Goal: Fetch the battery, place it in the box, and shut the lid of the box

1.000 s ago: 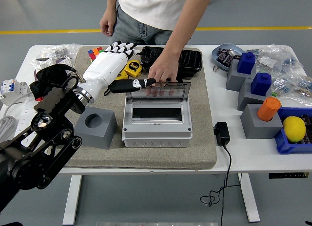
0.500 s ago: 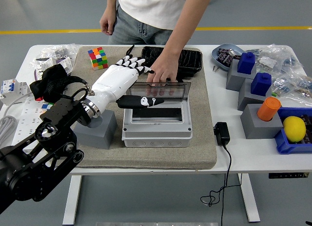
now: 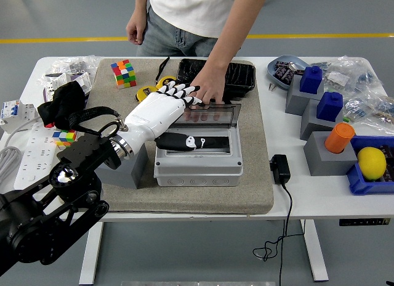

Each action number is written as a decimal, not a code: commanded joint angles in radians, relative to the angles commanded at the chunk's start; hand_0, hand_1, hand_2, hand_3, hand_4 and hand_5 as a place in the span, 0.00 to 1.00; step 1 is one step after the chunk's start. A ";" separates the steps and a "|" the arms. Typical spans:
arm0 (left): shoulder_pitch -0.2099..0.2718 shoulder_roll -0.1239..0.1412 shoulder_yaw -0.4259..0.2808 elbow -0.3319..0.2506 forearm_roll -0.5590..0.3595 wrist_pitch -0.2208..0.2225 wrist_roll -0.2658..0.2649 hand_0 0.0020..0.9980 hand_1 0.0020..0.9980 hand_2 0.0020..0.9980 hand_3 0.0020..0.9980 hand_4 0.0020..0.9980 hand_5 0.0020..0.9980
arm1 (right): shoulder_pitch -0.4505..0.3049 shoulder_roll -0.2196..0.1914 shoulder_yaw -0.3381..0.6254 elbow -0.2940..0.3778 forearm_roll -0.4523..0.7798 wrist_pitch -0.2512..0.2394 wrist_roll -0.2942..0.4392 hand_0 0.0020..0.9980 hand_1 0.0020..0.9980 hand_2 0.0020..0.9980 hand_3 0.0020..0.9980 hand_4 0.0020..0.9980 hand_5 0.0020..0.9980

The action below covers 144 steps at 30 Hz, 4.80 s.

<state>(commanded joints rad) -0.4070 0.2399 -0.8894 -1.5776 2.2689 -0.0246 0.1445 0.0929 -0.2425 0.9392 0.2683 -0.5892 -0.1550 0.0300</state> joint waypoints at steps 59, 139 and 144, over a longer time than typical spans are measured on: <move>0.085 -0.031 -0.127 0.056 -0.191 0.056 -0.127 1.00 1.00 0.95 0.76 1.00 1.00 | 0.005 0.002 -0.001 0.000 -0.005 0.001 -0.004 0.67 0.57 0.57 0.63 1.00 1.00; 0.389 -0.213 -0.799 0.095 -1.029 0.086 -0.204 0.79 0.76 0.71 0.72 1.00 0.93 | -0.022 0.043 -0.084 -0.036 -0.126 -0.021 -0.011 0.68 0.59 0.59 0.65 1.00 0.97; 0.389 -0.213 -0.798 0.092 -1.017 0.088 -0.203 0.78 0.75 0.71 0.72 1.00 0.92 | -0.024 0.044 -0.086 -0.039 -0.123 -0.023 -0.010 0.68 0.59 0.60 0.65 1.00 0.94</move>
<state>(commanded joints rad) -0.0181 0.0270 -1.6877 -1.4856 1.2520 0.0634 -0.0586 0.0686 -0.1982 0.8536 0.2293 -0.7122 -0.1781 0.0205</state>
